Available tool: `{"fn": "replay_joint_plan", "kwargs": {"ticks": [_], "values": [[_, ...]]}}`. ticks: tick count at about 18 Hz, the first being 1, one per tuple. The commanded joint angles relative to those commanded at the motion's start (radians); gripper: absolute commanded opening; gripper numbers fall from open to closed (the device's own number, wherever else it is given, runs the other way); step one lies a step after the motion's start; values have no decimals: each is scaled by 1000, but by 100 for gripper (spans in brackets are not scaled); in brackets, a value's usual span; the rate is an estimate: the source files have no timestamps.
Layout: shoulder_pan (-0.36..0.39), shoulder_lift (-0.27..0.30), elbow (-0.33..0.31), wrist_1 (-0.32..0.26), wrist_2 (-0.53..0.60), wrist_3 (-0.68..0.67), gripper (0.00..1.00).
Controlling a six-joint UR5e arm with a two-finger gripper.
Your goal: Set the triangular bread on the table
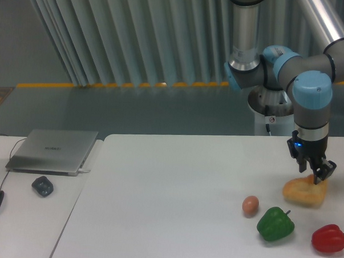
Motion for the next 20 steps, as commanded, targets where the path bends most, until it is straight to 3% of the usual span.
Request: {"fn": "replay_joint_plan", "kwargs": {"ticks": [5, 6, 8, 13, 16, 20], "values": [[52, 0, 38, 18, -5, 15, 100], [75, -3, 67, 26, -5, 17, 100], [132, -12, 130, -15, -15, 21, 100], [254, -12, 170, -35, -121, 384, 100], [314, -24, 189, -38, -173, 474, 100], [351, -83, 204, -66, -163, 615, 100]]}}
